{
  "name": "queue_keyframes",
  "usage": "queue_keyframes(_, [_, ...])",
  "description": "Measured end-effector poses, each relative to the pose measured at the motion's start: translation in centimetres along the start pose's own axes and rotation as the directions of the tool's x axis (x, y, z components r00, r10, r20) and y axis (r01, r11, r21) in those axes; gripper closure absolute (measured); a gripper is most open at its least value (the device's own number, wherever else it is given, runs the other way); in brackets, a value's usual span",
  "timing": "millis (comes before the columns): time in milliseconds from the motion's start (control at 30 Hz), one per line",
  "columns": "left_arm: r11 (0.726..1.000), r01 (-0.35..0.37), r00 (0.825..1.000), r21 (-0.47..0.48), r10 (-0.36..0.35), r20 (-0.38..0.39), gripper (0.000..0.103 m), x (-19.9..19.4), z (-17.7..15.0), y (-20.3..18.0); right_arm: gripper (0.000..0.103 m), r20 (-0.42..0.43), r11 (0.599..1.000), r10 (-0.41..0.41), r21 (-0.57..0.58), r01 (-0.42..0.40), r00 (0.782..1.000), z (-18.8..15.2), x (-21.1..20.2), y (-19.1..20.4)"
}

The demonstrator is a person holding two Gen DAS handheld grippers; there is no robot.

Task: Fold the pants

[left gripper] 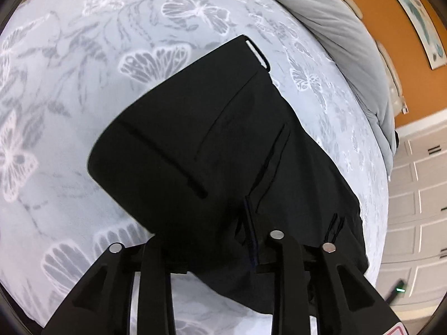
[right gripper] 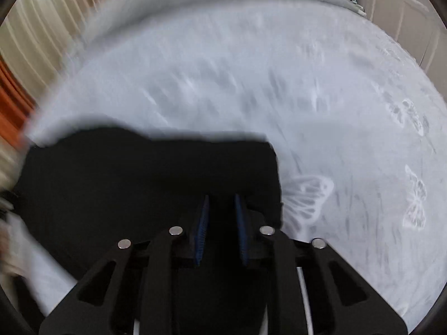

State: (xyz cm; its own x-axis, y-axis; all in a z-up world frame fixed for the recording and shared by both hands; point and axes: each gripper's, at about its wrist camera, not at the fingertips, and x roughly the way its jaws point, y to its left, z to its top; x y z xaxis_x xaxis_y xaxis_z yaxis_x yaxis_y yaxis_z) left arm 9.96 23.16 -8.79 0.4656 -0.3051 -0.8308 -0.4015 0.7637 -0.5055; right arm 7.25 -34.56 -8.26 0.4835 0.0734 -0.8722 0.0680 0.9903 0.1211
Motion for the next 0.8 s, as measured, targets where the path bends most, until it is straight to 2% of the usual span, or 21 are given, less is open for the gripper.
queue_keyframes(67, [1.000, 0.011, 1.000, -0.007, -0.011, 0.004, 0.077, -0.2, 0.0, 0.2, 0.084, 0.086, 0.998, 0.007, 0.064, -0.013, 0.996, 1.6, -2.8, -1.2])
queue_keyframes(133, [1.000, 0.015, 1.000, -0.007, -0.015, 0.002, 0.077, -0.3, 0.0, 0.4, 0.075, 0.151, 0.991, 0.061, 0.106, -0.077, 0.987, 2.1, -5.0, -2.7])
queue_keyframes(167, [1.000, 0.012, 1.000, -0.011, -0.012, 0.002, 0.077, -0.4, -0.1, 0.6, 0.067, 0.143, 0.988, 0.080, 0.118, -0.097, 0.986, 2.2, -5.2, -3.1])
queue_keyframes(233, [1.000, 0.002, 0.999, -0.008, -0.002, 0.045, 0.077, -1.4, -0.6, 0.5, 0.066, 0.087, 0.966, 0.175, 0.177, -0.188, 0.981, 2.0, -3.8, -4.6])
queue_keyframes(300, [1.000, 0.006, 0.995, 0.025, -0.009, 0.103, 0.077, -3.0, -1.7, -0.8, 0.066, 0.016, 0.942, 0.241, 0.238, -0.238, 0.970, 1.5, -1.3, -5.7])
queue_keyframes(333, [0.998, 0.013, 0.989, 0.063, -0.022, 0.149, 0.076, -4.2, -2.6, -1.9, 0.066, 0.003, 0.939, 0.246, 0.248, -0.239, 0.969, 1.3, -0.7, -5.7])
queue_keyframes(400, [0.985, 0.020, 0.971, 0.172, -0.060, 0.231, 0.068, -5.7, -4.7, -4.8, 0.066, -0.008, 0.929, 0.280, 0.256, -0.268, 0.960, 1.2, 0.8, -5.8])
queue_keyframes(433, [0.966, 0.026, 0.958, 0.256, -0.097, 0.270, 0.067, -6.3, -6.5, -7.0, 0.067, -0.001, 0.918, 0.308, 0.265, -0.297, 0.951, 1.3, 1.2, -5.8])
queue_keyframes(467, [0.953, 0.034, 0.952, 0.300, -0.122, 0.280, 0.065, -6.5, -7.5, -8.2, 0.070, 0.001, 0.915, 0.311, 0.270, -0.300, 0.950, 1.5, 1.7, -5.8])
queue_keyframes(500, [0.927, 0.045, 0.947, 0.372, -0.159, 0.279, 0.063, -6.3, -9.2, -10.1, 0.072, 0.004, 0.916, 0.311, 0.267, -0.300, 0.950, 1.6, 2.0, -5.8])
queue_keyframes(567, [0.848, 0.101, 0.948, 0.521, -0.240, 0.207, 0.058, -5.1, -12.2, -14.0, 0.083, 0.010, 0.921, 0.311, 0.244, -0.304, 0.950, 2.4, 2.7, -5.7])
queue_keyframes(600, [0.812, 0.112, 0.956, 0.573, -0.245, 0.160, 0.058, -4.1, -13.3, -15.6, 0.087, 0.011, 0.927, 0.305, 0.225, -0.300, 0.952, 3.0, 2.7, -5.4])
queue_keyframes(633, [0.794, 0.098, 0.963, 0.600, -0.227, 0.143, 0.058, -3.2, -14.2, -16.7, 0.091, 0.034, 0.933, 0.294, 0.206, -0.295, 0.955, 3.7, 2.5, -5.3])
queue_keyframes(700, [0.788, 0.094, 0.971, 0.608, -0.206, 0.117, 0.058, -1.6, -14.8, -17.7, 0.094, 0.099, 0.944, 0.266, 0.175, -0.279, 0.959, 5.0, 2.1, -5.7])
queue_keyframes(733, [0.793, 0.104, 0.975, 0.600, -0.199, 0.095, 0.058, -0.7, -14.8, -17.9, 0.094, 0.120, 0.958, 0.217, 0.165, -0.235, 0.969, 5.5, 2.1, -5.9])
queue_keyframes(767, [0.793, 0.128, 0.978, 0.596, -0.200, 0.057, 0.058, 0.3, -14.9, -18.1, 0.092, 0.123, 0.965, 0.184, 0.165, -0.203, 0.975, 5.8, 2.3, -6.3])
queue_keyframes(800, [0.781, 0.148, 0.980, 0.606, -0.200, 0.020, 0.058, 1.2, -15.1, -18.3, 0.091, 0.101, 0.954, 0.208, 0.199, -0.224, 0.973, 5.7, 2.5, -7.4])
